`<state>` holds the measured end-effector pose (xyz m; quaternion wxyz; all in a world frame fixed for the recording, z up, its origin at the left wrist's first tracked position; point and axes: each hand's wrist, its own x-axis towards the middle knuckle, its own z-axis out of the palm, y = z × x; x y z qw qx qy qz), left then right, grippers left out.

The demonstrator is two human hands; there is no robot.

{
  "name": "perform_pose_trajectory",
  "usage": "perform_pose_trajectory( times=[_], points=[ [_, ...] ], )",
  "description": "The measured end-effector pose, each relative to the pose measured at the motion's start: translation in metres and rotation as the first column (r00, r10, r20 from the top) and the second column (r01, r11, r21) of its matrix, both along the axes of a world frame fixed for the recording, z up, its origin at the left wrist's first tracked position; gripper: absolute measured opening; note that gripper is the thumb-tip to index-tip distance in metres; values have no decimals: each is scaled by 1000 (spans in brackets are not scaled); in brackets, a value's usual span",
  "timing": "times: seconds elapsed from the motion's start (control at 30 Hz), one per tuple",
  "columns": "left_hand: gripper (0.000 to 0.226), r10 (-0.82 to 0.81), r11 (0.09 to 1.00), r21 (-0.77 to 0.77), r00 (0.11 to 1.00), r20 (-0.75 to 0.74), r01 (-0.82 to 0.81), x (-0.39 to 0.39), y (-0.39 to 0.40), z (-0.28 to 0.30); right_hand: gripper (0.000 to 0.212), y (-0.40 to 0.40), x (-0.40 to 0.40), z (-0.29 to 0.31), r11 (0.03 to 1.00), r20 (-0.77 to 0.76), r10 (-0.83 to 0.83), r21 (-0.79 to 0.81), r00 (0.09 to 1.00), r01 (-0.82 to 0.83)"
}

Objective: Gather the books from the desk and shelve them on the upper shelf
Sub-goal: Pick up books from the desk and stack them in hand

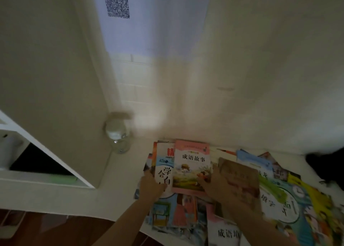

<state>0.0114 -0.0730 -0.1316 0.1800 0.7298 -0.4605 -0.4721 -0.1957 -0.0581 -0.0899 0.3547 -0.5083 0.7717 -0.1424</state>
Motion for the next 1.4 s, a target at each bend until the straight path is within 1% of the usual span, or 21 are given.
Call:
perform_pose_trajectory(
  times=[0.07,0.17,0.2,0.27,0.3,0.4,0.47,0.53,0.6,0.7,0.73,0.8,0.87,0.93,1.0,1.07,1.13,1.23,1.3,1.37,1.4],
  points=[
    [53,-29,998,-50,999,-44,26,6,4,-3,65,-8,0,-8,996,-20,-56,65,998,57],
    [35,30,991,-128,991,-131,-46,11,10,-4,38,-6,5,-12,982,32,-102,165,994,96],
    [29,52,987,-144,988,-148,-73,11,9,-5,40,-4,5,-11,981,75,-117,165,990,103],
    [20,79,984,-147,985,-152,-102,12,3,-9,51,-1,-1,-15,991,114,-102,97,988,92],
    [19,93,981,-158,986,-138,-115,9,-1,-10,50,1,-3,-17,994,102,-85,70,991,78],
    [30,100,977,-185,995,-19,-102,-2,-15,-10,33,4,1,-14,998,33,-52,49,998,50],
    [38,100,984,-149,995,20,-95,-6,-24,-8,32,3,6,-19,999,-23,-45,7,999,45],
    [52,67,987,-144,996,-57,-75,-5,-30,-16,33,1,15,-23,999,-66,-41,1,997,41],
    [71,75,991,-102,991,-109,-86,2,-36,-40,36,-1,26,-29,998,-97,-59,-10,994,58],
    [95,67,993,-87,995,-79,-74,2,-38,-52,47,-1,45,-34,999,-125,-44,3,991,44],
    [99,52,993,-106,997,-57,-58,0,-36,-44,53,0,51,-35,998,-121,-38,35,992,42],
    [95,39,991,-127,999,-14,-41,1,-32,-43,65,1,57,-39,998,-109,-21,65,994,29],
    [85,38,991,-126,999,-27,-41,6,-27,-39,59,2,57,-38,998,-102,-2,59,995,8],
    [75,44,992,-118,999,-32,-48,6,-20,-22,38,2,52,-34,999,-39,-10,45,999,12],
    [68,9,988,-157,1000,22,-6,3,-12,1,28,3,51,-29,996,104,-90,29,990,88],
    [60,-41,970,-234,992,119,68,-1,-7,22,17,5,53,-17,986,259,-163,8,952,166],
    [53,-70,953,-286,990,122,103,-8,-6,51,13,9,48,-7,968,389,-223,-17,894,249],
    [39,-136,917,-381,990,-28,115,-27,-11,98,19,19,20,25,933,570,-265,-50,778,355],
    [31,-207,919,-372,964,-168,132,-54,-17,115,28,28,-10,51,900,655,-262,-100,709,425],
    [38,-288,923,-338,915,-282,186,-90,-17,115,31,41,-45,74,862,679,-291,-120,674,493],
    [45,-319,925,-311,889,-329,217,-108,-14,108,33,47,-65,79,847,644,-316,-140,697,513]
  ],
)
